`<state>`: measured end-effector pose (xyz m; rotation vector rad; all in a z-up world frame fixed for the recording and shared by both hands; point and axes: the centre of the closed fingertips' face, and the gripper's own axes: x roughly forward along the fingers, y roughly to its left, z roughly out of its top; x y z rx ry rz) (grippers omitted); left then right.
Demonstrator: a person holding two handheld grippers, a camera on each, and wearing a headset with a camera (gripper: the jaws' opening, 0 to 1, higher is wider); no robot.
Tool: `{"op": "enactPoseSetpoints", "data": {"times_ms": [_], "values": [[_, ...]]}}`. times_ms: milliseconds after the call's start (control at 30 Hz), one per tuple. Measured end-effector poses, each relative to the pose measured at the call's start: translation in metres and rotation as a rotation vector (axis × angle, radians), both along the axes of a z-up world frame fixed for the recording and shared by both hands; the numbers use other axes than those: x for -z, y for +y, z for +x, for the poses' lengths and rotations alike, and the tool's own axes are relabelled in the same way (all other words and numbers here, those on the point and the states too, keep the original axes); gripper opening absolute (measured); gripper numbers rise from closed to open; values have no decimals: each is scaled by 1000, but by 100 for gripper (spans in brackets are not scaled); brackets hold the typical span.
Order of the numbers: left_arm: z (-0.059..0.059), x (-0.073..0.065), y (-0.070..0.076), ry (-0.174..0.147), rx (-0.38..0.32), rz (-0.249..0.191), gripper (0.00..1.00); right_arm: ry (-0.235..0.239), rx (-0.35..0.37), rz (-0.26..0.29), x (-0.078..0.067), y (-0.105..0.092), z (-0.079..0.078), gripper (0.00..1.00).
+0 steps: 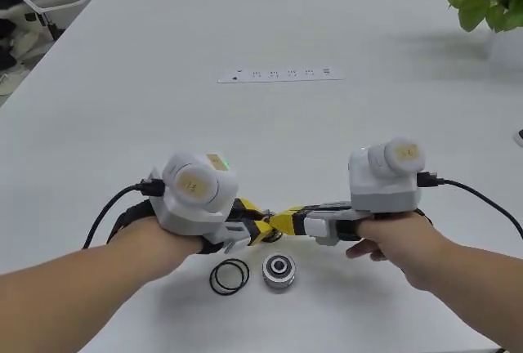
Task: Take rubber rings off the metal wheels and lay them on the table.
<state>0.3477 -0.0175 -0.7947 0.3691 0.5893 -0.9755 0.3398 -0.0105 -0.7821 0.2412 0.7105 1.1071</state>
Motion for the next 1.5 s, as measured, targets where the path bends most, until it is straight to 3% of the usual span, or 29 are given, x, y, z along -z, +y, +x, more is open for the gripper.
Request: {"op": "enactPoseSetpoints", "data": {"times_ms": [667,767,900,1133,1500], "values": [[3,-1,-1,-14,-4,-1,13,-9,16,-18,5,-6,6,0],[4,-1,-1,17,-25,-37,14,-8,19,-18,6,-8,7,0],[0,-1,-2,32,-7,-42,17,-17,21,-20,5,-9,8,0],[-4,-1,-3,35,13,-43,22,-17,19,-15,5,-9,7,0],[-11,-24,2,6,27,-94,27,-17,19,11,0,-9,6,0]]}}
